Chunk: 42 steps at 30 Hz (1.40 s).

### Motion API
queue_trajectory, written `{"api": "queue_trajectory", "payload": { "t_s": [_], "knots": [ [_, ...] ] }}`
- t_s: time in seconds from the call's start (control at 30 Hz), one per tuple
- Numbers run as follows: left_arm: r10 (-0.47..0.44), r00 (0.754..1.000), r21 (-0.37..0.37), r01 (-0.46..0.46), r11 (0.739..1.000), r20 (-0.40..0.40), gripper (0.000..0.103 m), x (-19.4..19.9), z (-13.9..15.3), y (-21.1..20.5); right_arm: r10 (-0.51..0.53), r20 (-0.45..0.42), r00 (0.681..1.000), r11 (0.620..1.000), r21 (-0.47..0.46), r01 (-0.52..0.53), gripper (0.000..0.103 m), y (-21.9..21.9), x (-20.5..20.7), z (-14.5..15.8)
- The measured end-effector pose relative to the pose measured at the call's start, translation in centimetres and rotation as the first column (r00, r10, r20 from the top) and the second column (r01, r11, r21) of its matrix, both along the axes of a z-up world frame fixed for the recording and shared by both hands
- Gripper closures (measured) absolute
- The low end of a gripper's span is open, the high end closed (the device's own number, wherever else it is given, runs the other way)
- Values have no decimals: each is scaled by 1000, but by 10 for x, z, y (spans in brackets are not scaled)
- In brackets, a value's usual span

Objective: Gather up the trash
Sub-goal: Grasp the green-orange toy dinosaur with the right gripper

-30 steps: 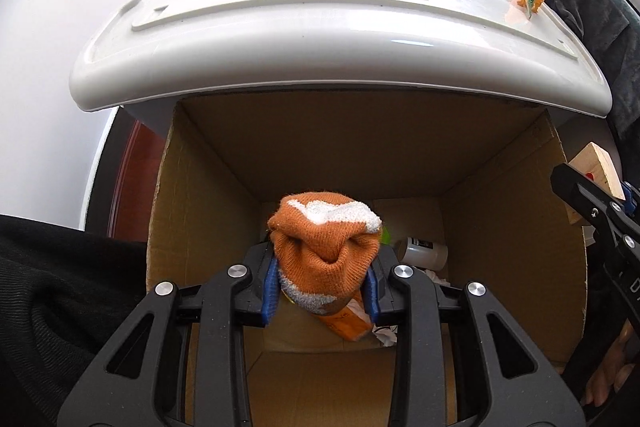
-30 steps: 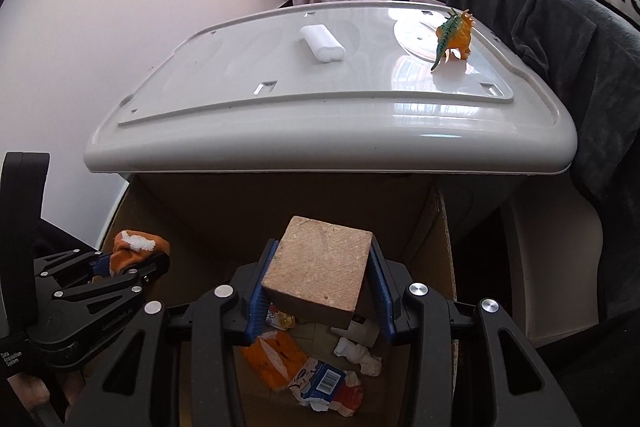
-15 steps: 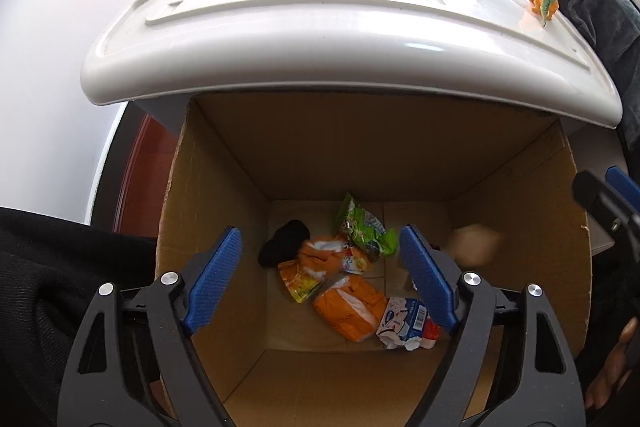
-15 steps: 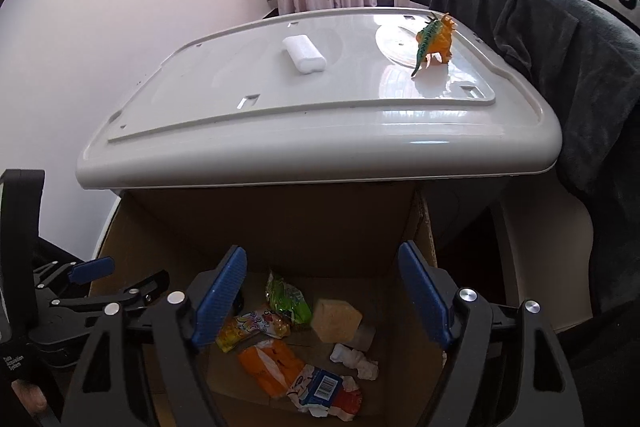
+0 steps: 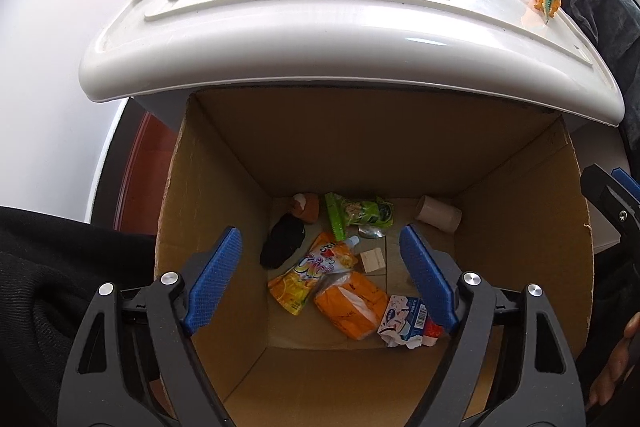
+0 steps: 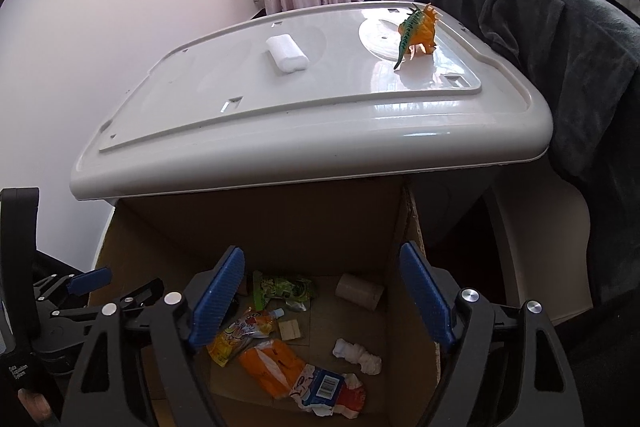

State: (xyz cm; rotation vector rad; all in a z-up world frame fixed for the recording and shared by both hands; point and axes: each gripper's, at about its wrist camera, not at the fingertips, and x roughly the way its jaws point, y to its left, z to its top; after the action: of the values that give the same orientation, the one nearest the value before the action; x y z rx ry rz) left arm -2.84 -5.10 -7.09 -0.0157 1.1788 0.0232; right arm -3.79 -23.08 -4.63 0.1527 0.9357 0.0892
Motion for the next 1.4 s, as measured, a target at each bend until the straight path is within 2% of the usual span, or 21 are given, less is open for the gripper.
{"api": "queue_trajectory", "payload": {
  "t_s": [0.1, 0.2, 0.23, 0.33, 0.43, 0.5, 0.57, 0.7, 0.8, 0.9, 0.97, 1.23, 1.3, 1.4],
  "knots": [
    [0, 1000, -9, 0, 1000, 0, 24, -1, 3, 2, 4, -11, 1000, 1000, 5, -4, 19, -2, 7, 8],
    [-10, 1000, -24, 10, 1000, 29, 24, 0, 15, 2, 21, 13, 1000, 1000, -6, -21, 13, -8, 22, 26],
    [-15, 999, -38, 16, 999, 38, 24, 1, 20, 2, 22, 30, 999, 999, -26, -22, 9, -12, 32, 35],
    [-33, 996, -53, 38, 998, 82, 23, 7, 37, -1, 11, 67, 998, 997, -81, -6, 8, -26, 64, 53],
    [-55, 989, -38, 60, 997, 135, 23, 19, 58, -6, -26, 67, 997, 996, -88, 32, 6, -46, 105, 64],
    [-75, 984, -42, 83, 996, 163, 23, 30, 70, -9, -63, 57, 996, 994, -86, 67, 6, -60, 134, 66],
    [-75, 980, -35, 83, 996, 184, 16, 42, 79, -11, -103, 49, 993, 991, -82, 107, 6, -72, 158, 66],
    [-33, 977, -76, 50, 996, 212, 16, 66, 91, -8, -178, 45, 983, 982, -55, 180, 6, -92, 195, 59],
    [-9, 979, -72, 25, 997, 204, 16, 78, 88, -6, -213, 34, 976, 976, -47, 215, 6, -97, 217, 47],
    [14, 979, -47, -4, 999, 201, 16, 80, 80, -1, -218, 16, 976, 973, -80, 218, 10, -94, 233, 32],
    [19, 982, -48, -10, 999, 189, 16, 81, 74, 1, -216, -3, 976, 972, -93, 215, 18, -89, 243, 24],
    [14, 987, -46, -7, 999, 159, 16, 81, 62, 0, -242, -16, 970, 963, -127, 238, 18, -79, 267, 7],
    [6, 988, -59, 3, 998, 155, 16, 81, 61, -2, -234, -50, 971, 966, -125, 227, 26, -79, 274, -2],
    [4, 989, -65, 6, 998, 151, 16, 81, 61, -4, -216, -39, 976, 956, -212, 203, 42, -67, 273, -5]
  ]
}}
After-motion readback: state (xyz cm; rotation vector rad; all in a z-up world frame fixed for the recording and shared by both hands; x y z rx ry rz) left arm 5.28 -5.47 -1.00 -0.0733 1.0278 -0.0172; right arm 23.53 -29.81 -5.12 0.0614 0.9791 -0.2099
